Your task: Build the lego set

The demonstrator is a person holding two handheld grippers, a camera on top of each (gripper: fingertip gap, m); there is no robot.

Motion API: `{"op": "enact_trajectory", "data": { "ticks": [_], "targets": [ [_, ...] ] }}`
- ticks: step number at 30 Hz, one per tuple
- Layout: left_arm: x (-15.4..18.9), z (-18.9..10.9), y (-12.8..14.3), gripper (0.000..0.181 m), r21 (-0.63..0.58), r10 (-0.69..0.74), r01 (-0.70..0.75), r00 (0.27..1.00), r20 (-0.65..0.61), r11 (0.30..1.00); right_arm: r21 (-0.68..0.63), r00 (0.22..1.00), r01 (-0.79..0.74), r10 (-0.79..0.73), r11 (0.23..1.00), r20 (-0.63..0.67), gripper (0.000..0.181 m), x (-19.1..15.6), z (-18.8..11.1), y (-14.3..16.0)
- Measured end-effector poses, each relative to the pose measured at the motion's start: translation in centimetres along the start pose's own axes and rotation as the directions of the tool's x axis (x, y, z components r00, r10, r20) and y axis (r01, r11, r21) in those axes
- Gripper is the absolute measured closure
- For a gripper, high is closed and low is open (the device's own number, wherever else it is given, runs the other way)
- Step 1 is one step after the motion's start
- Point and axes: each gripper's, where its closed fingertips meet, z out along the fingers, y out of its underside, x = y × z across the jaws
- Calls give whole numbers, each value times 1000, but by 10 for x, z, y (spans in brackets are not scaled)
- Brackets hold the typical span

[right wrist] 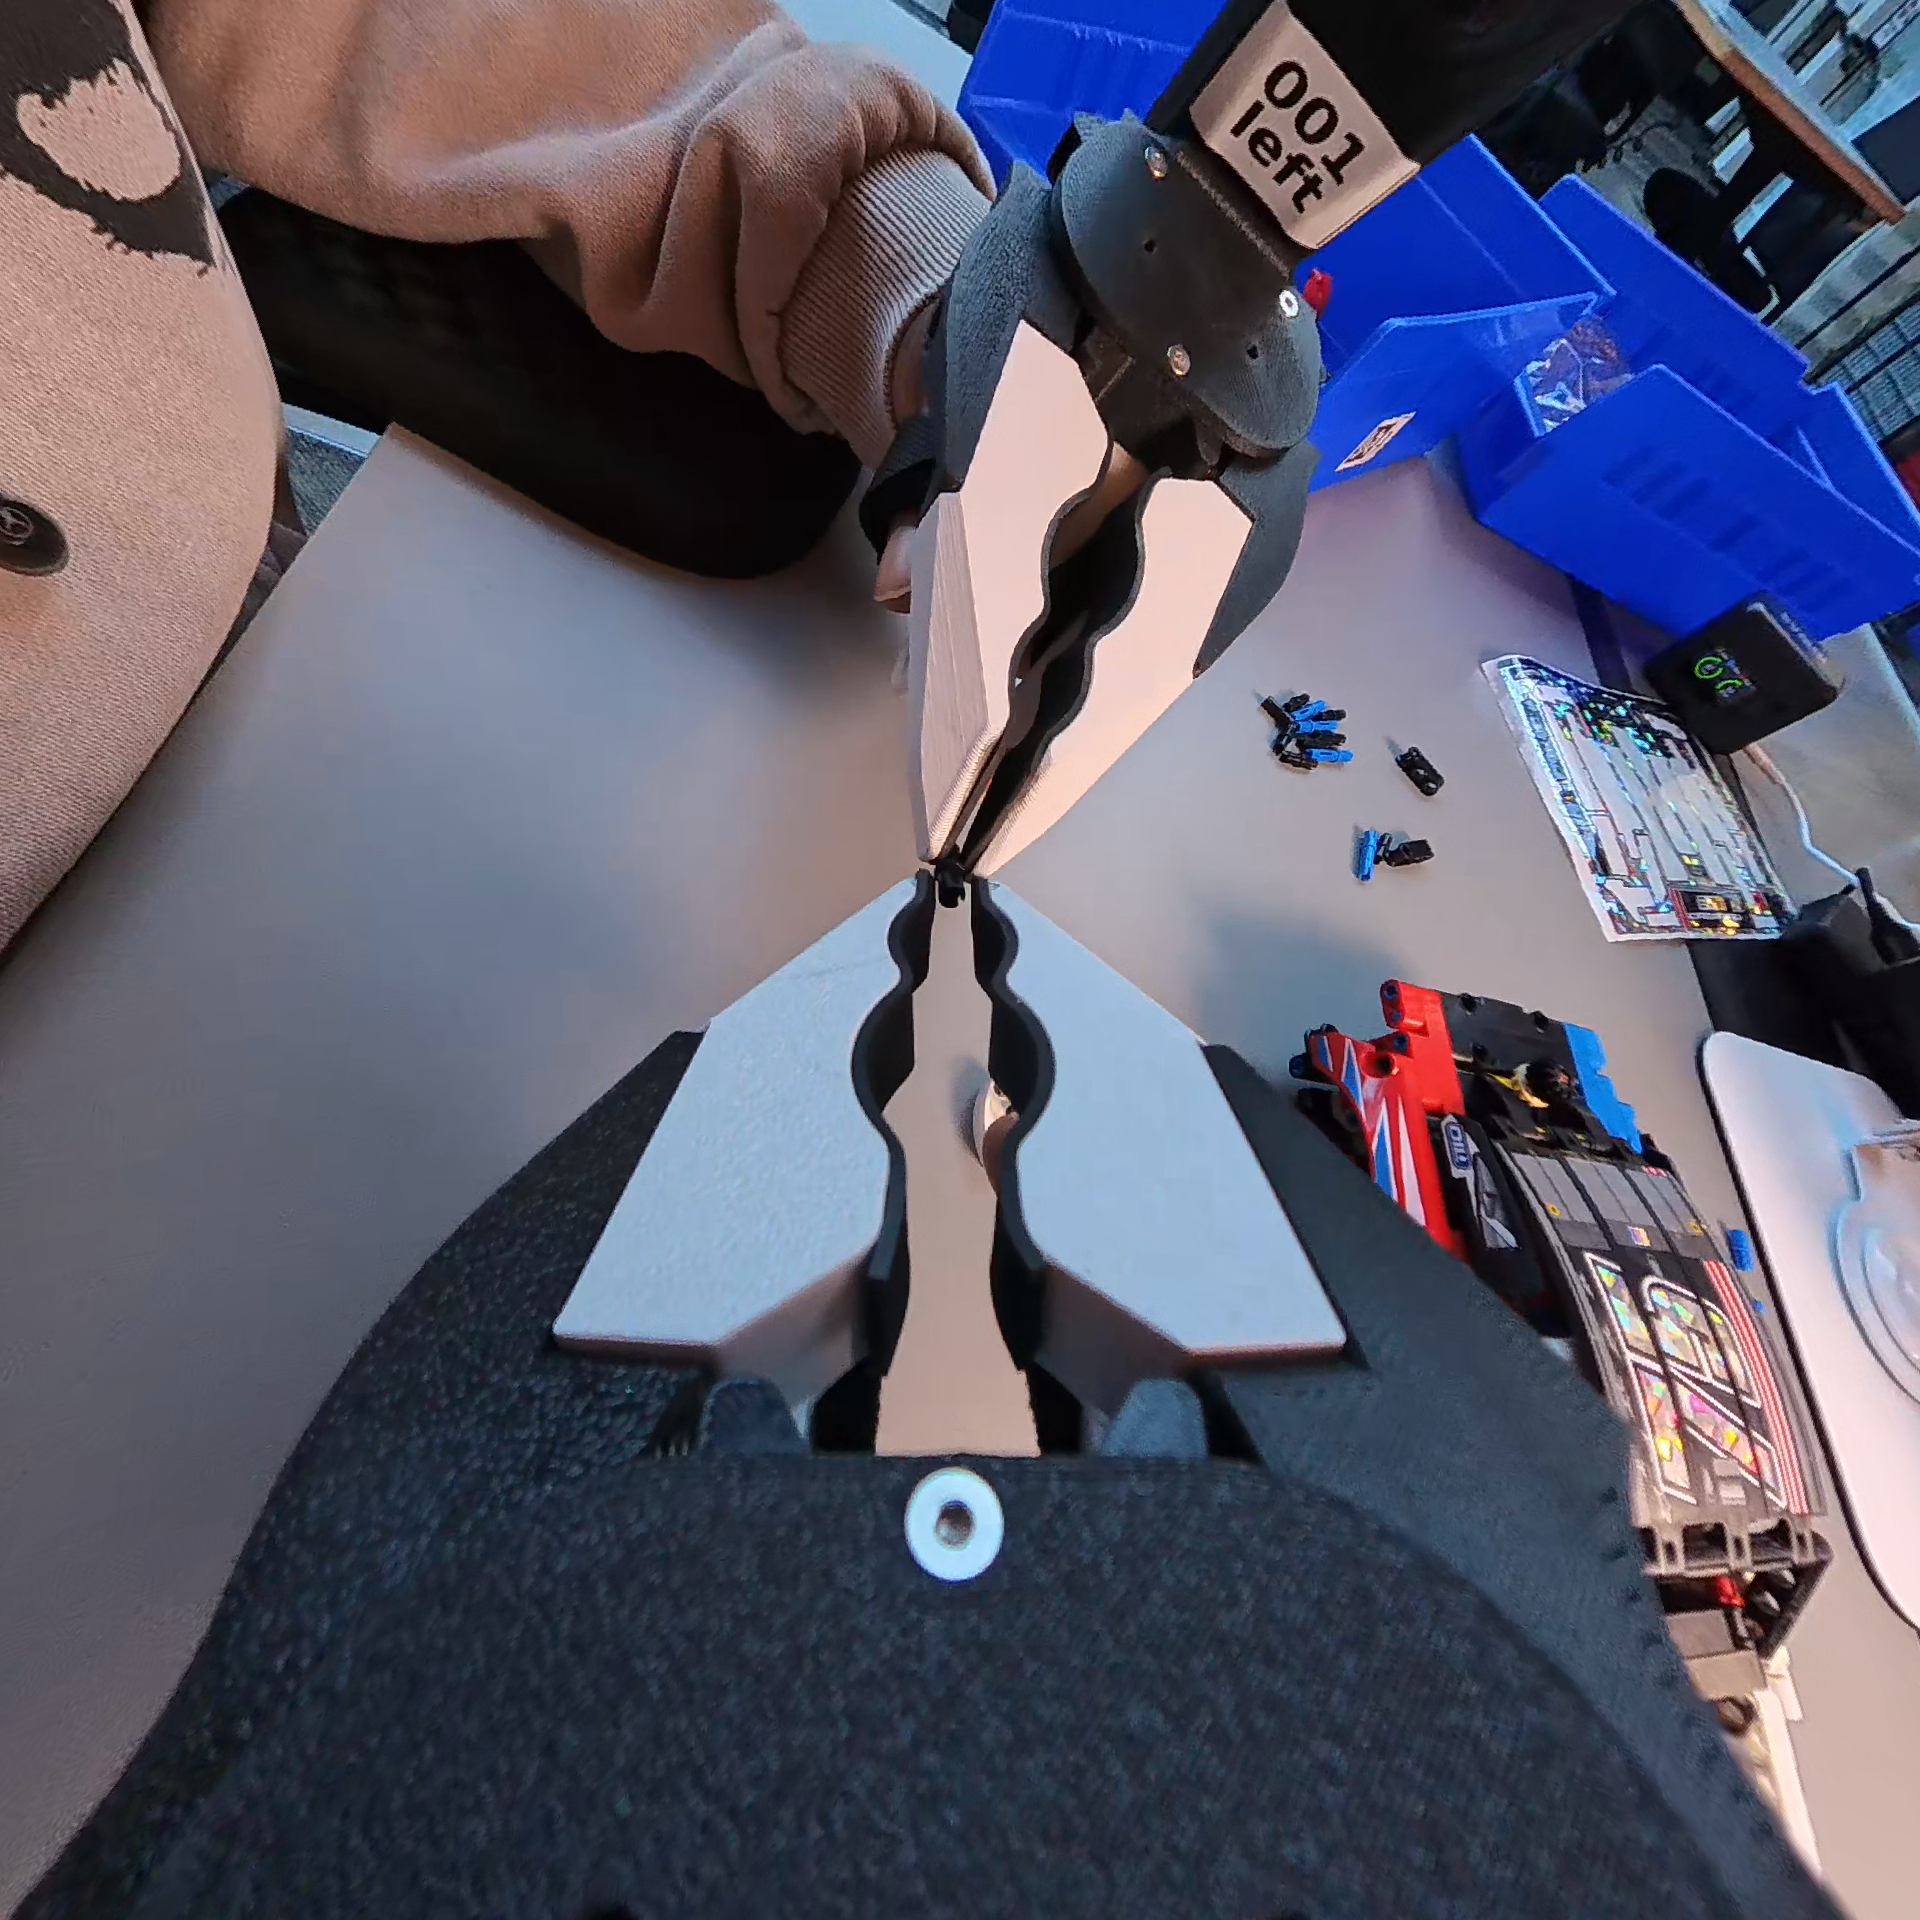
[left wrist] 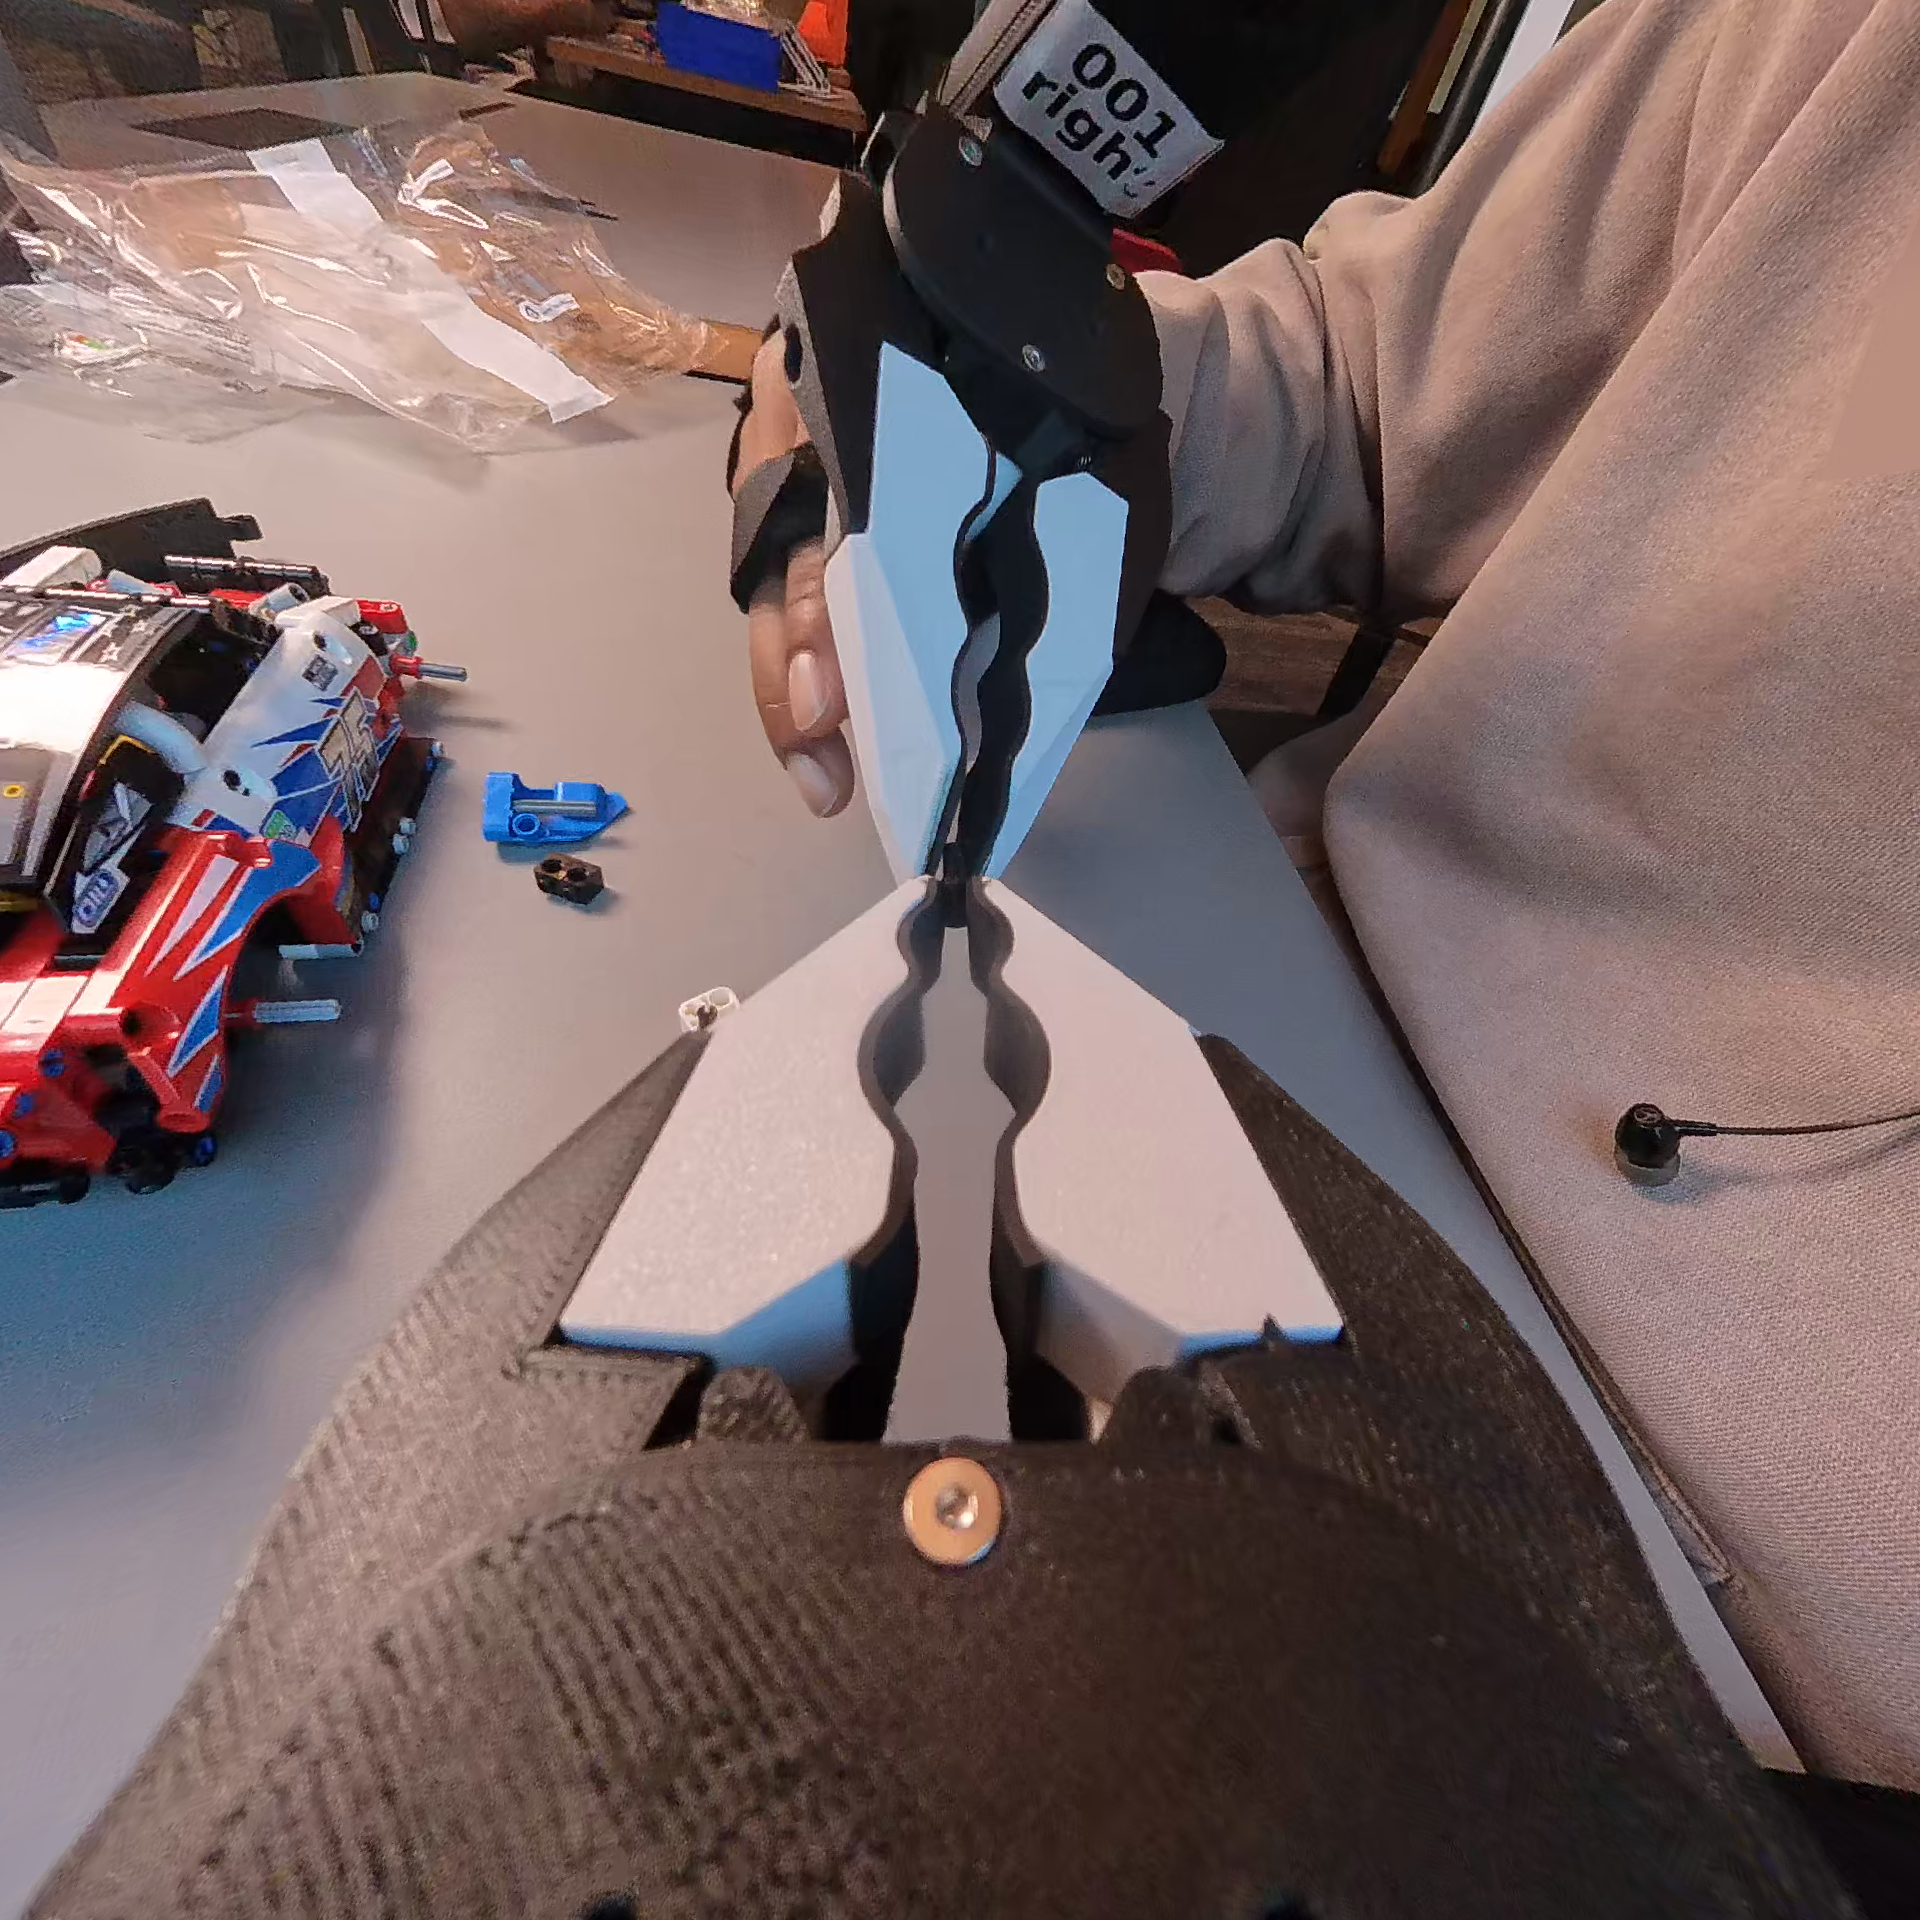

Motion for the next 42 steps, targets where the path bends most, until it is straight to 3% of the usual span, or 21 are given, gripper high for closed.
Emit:
{"op": "enact_trajectory", "data": {
  "ticks": [23,42],
  "targets": [
    [2,-1,-1,180,16,-42,42,998,-41,999,10,987,155,-155,988,-44,175,-2,-1,-2],
    [5,-1,-3,180,38,-73,76,995,-74,996,38,991,130,-128,991,-37,179,-2,-2,-9]
  ]
}}
